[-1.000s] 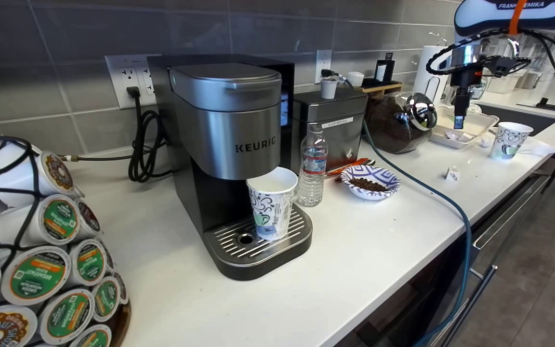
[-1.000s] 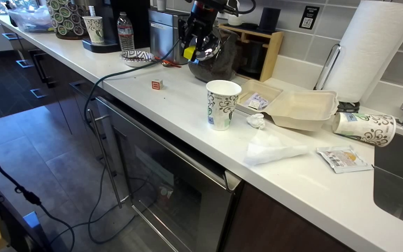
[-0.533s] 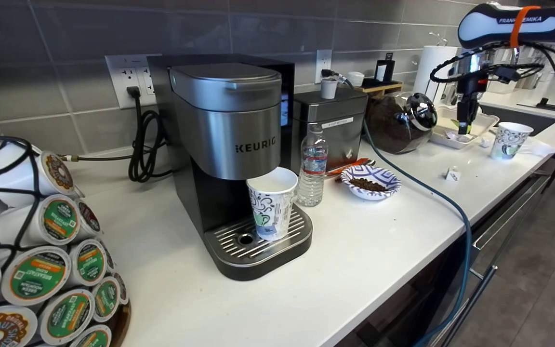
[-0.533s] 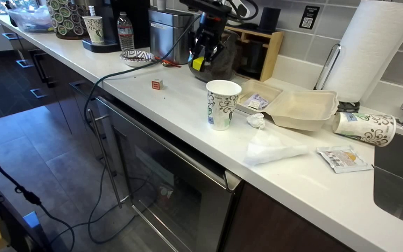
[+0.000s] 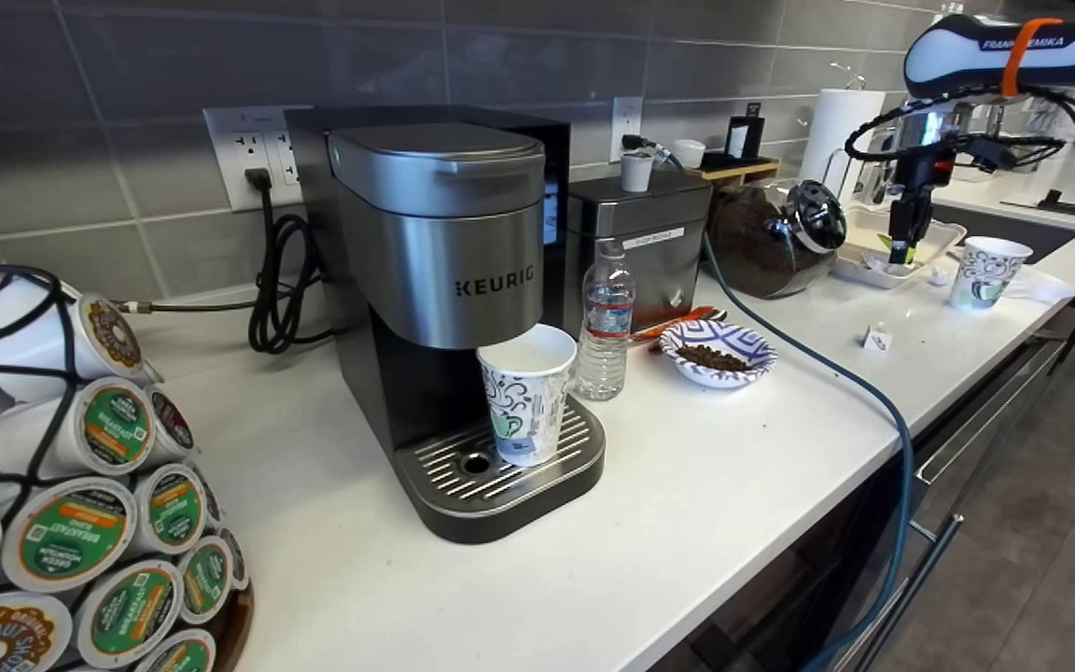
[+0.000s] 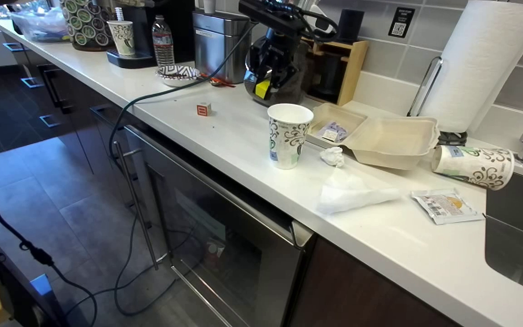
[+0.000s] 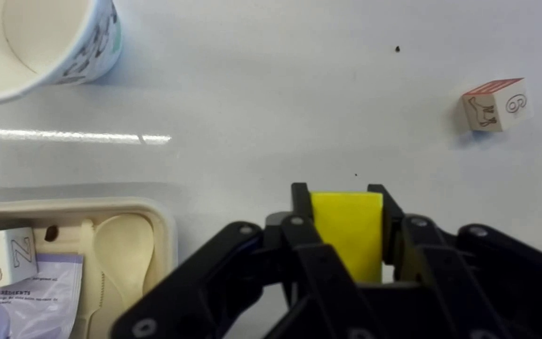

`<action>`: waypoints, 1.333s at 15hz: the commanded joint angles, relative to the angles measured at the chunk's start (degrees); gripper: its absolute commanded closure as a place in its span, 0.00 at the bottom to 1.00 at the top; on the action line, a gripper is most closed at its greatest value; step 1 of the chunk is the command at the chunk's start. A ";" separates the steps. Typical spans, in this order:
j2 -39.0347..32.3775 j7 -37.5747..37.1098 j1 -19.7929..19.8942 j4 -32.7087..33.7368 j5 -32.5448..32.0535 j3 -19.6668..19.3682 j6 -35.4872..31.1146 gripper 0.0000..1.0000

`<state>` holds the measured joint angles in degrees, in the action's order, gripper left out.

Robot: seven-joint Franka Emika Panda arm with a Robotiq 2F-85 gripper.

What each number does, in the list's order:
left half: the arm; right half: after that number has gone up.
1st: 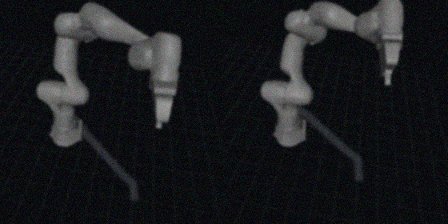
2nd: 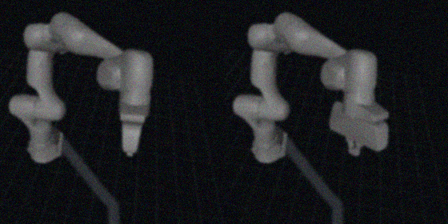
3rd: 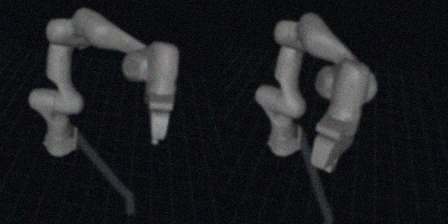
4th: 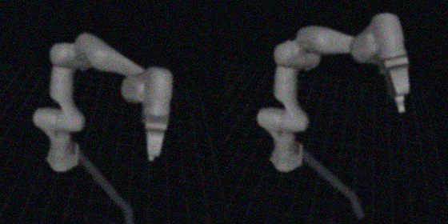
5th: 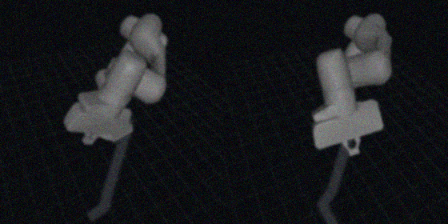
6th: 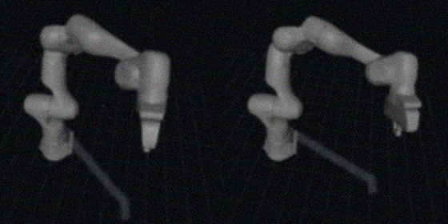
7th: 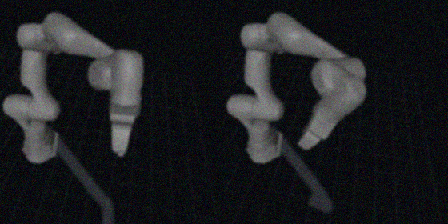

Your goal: Remove one white square and yellow block from the food pack.

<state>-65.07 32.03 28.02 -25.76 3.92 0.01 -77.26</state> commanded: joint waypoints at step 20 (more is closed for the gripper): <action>-4.70 32.99 4.82 -0.33 -3.43 0.18 -7.24 0.00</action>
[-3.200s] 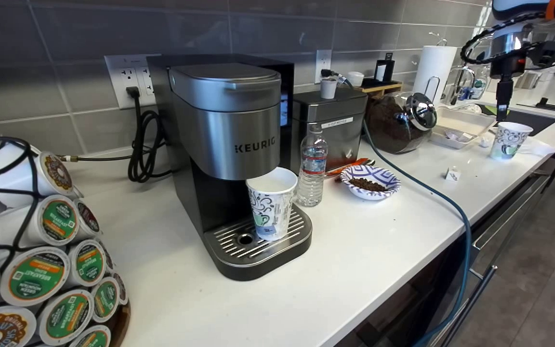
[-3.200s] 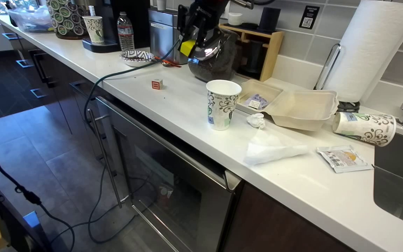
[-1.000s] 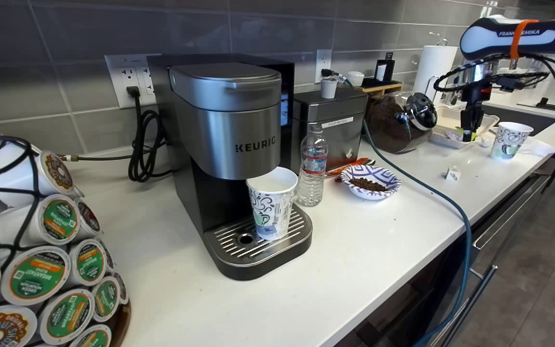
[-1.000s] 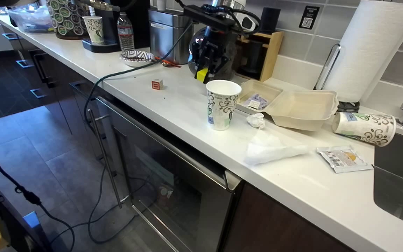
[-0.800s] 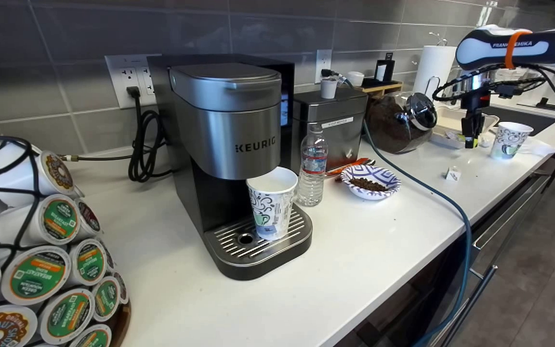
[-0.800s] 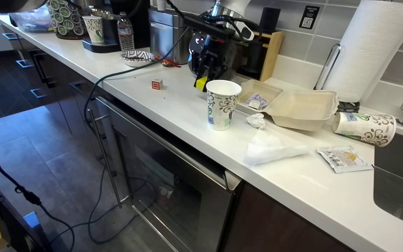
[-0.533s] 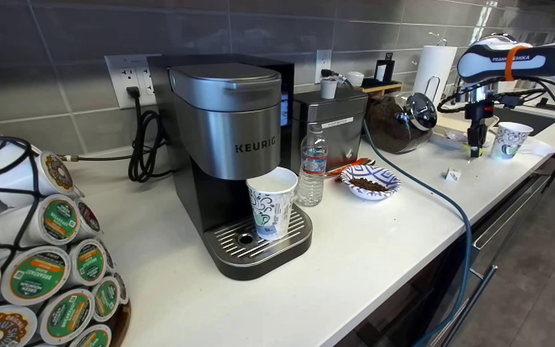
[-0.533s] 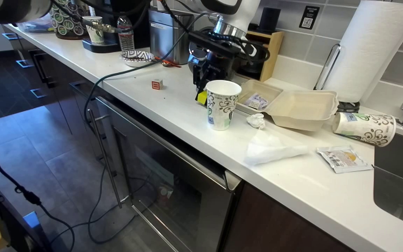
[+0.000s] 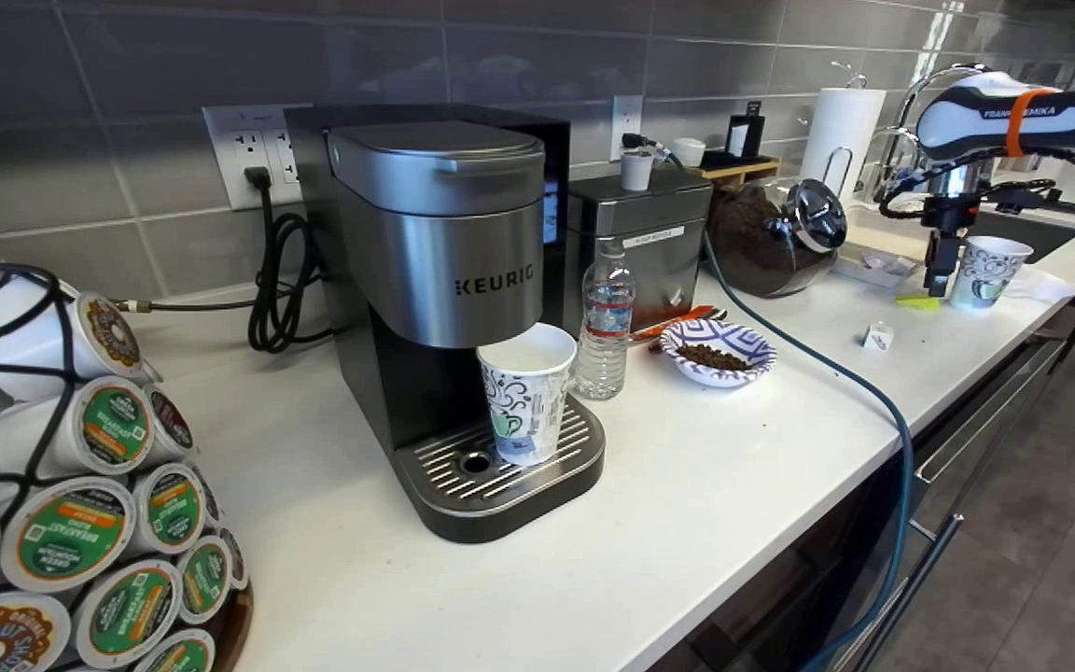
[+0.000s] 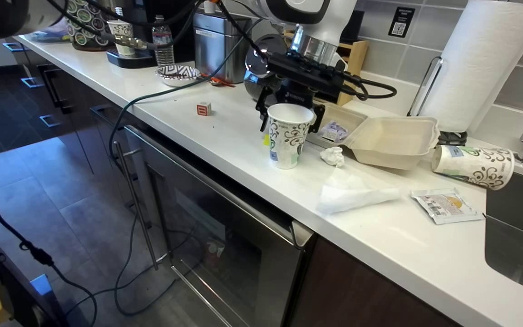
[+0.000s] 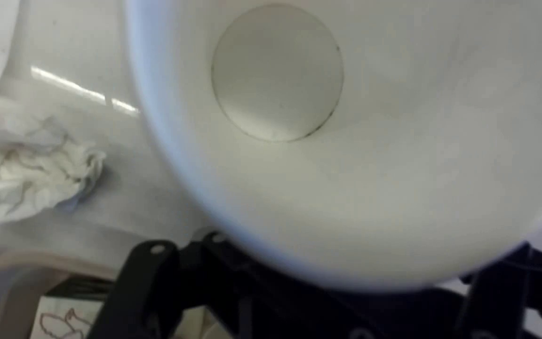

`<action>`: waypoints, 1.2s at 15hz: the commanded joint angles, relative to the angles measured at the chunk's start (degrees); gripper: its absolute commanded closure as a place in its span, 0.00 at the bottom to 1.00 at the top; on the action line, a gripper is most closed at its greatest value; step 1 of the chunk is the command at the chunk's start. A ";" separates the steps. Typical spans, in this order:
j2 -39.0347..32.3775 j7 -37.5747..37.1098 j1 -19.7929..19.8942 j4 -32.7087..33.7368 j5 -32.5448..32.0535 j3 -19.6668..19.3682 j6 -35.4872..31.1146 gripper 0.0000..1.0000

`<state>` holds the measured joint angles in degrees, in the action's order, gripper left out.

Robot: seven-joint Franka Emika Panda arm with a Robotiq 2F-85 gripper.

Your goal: Remove one white square and yellow block from the food pack.

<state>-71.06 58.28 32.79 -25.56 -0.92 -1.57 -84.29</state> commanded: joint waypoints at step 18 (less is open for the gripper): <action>9.45 -14.62 3.46 0.22 11.32 4.25 -2.37 0.00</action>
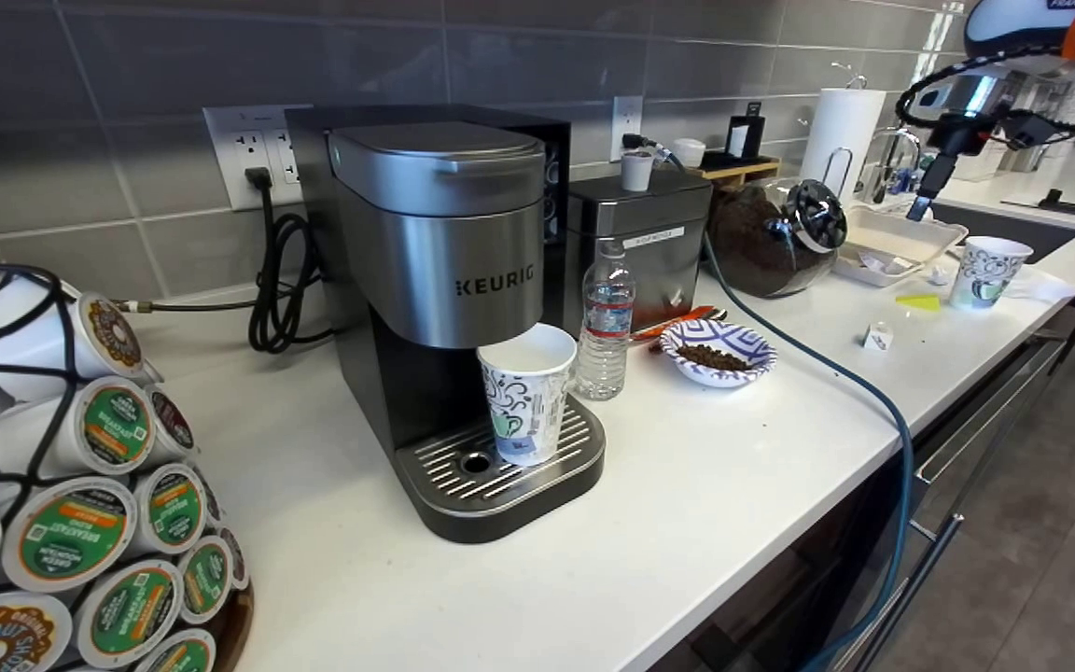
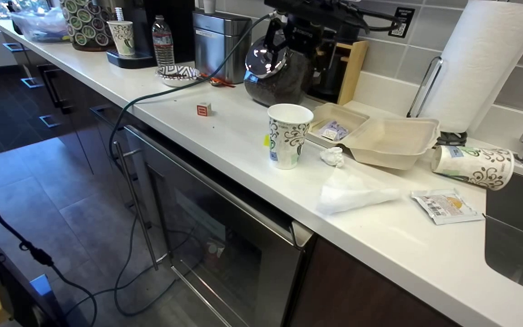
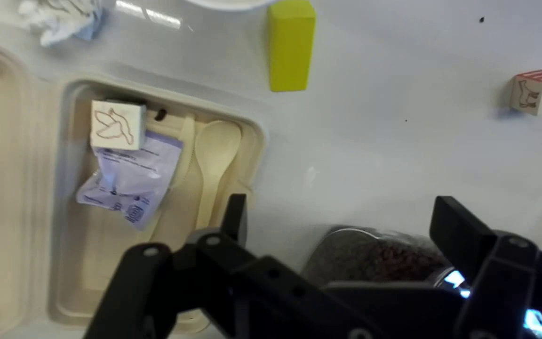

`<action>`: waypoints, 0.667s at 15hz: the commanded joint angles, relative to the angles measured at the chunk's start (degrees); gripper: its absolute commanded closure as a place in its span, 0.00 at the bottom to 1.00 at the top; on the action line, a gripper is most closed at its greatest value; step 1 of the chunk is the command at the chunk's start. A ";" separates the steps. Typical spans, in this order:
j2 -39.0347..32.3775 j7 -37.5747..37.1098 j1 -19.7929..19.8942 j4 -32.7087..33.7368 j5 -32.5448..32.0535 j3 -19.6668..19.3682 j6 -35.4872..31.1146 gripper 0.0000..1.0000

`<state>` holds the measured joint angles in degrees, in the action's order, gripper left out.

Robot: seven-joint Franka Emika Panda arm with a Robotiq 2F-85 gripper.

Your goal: Remove one white square and yellow block from the food pack.

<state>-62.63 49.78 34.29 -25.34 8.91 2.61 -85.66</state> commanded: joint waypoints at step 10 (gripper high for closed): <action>3.97 -20.15 9.59 1.00 -0.13 -0.42 -1.94 0.00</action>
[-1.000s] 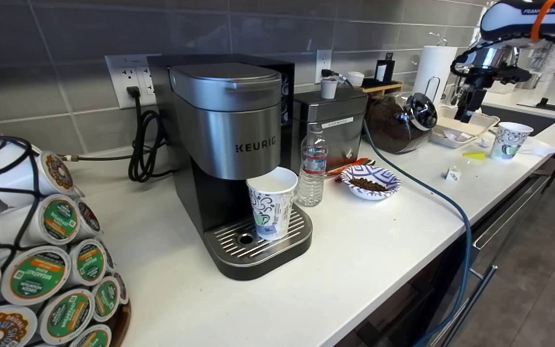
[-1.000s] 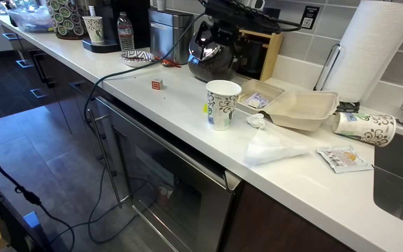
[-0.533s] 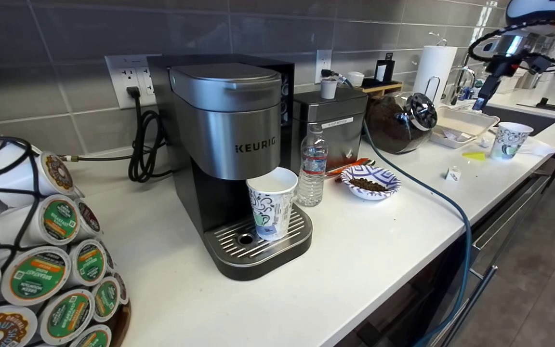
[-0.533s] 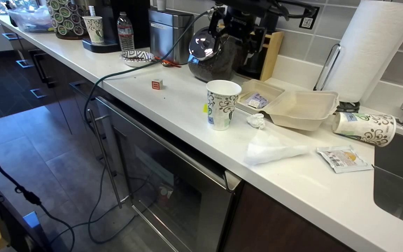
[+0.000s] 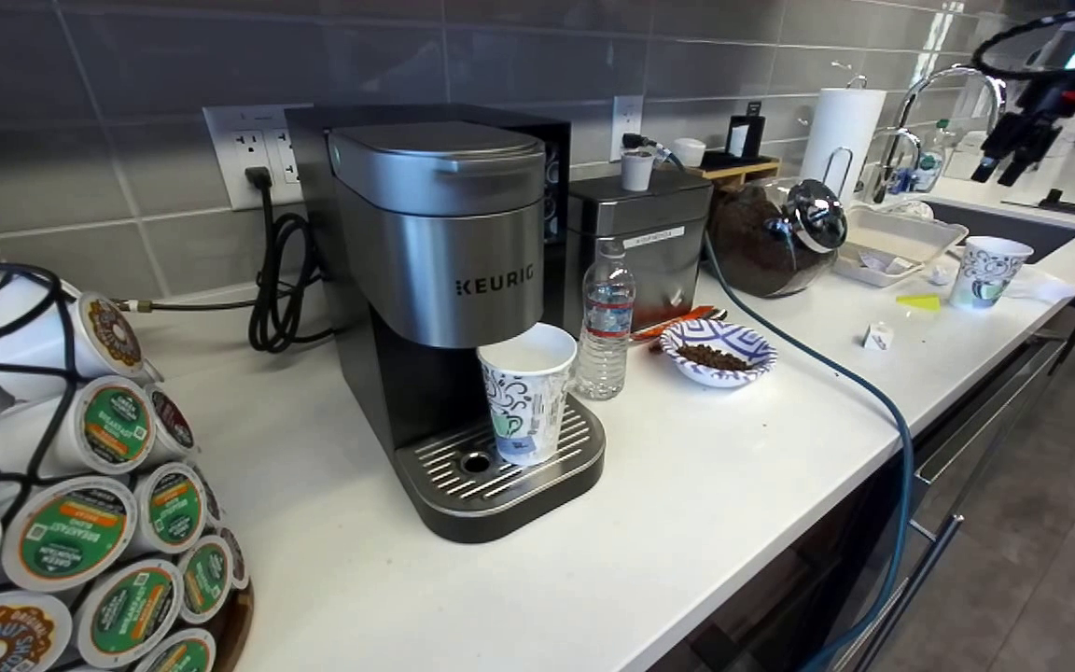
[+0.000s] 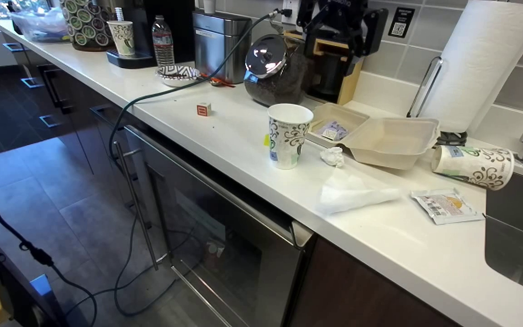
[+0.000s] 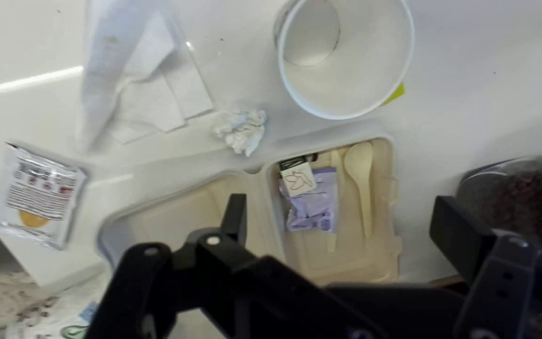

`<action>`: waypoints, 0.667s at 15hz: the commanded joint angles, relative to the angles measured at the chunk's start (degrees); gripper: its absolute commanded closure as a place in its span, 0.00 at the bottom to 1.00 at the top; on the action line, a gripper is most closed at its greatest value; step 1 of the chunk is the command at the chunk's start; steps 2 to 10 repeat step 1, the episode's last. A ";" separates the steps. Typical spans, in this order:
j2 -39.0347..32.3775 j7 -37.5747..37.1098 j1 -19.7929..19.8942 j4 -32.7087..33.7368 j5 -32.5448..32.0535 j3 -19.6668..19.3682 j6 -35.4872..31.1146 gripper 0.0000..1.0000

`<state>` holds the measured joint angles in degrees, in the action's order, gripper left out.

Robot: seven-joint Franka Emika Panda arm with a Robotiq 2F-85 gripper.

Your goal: Remove one white square and yellow block from the food pack.

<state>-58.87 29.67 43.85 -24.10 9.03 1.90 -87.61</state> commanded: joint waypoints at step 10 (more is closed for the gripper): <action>0.46 -1.05 1.02 -0.17 -0.24 0.22 -0.16 0.00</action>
